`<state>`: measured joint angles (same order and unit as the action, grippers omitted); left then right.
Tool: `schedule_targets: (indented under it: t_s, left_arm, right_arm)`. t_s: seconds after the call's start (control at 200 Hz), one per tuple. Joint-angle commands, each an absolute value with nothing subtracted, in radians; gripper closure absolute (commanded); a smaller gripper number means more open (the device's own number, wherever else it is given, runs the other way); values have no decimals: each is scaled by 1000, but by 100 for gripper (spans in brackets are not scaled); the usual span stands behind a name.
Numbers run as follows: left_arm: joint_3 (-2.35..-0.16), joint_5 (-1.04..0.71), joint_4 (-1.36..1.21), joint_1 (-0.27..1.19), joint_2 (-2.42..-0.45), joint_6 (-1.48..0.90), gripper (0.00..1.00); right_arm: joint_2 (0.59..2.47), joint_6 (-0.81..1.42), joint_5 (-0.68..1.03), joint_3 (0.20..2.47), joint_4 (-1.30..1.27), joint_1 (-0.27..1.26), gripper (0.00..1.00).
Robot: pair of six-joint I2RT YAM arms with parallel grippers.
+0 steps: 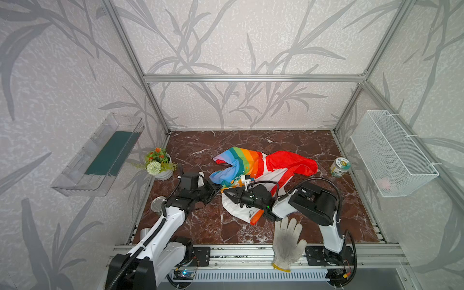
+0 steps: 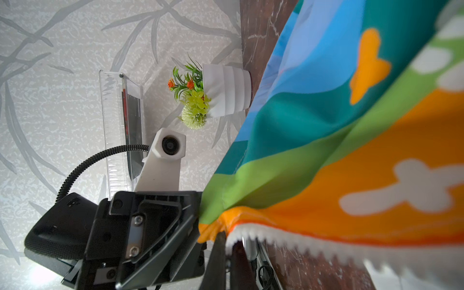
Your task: Zip up the jacket
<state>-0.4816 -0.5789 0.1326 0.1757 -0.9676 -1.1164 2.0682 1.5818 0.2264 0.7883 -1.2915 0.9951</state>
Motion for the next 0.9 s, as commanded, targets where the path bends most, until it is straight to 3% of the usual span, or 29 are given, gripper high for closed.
schedule_targets:
  t_s: [0.0,0.275,0.895]
  left_arm:
    - [-467,-588,111,177,-945,-1124,76]
    - [-460,-586,111,176,-935,-1126,71]
    - [-454,-585,113,176,-933,-1124,71]
  right_arm:
    - [2083,1582,218,790,-1337,999,100]
    - [2075,1575,225,797,-1331,990,100]
    - [2097,1584,242,837,-1351,982,100]
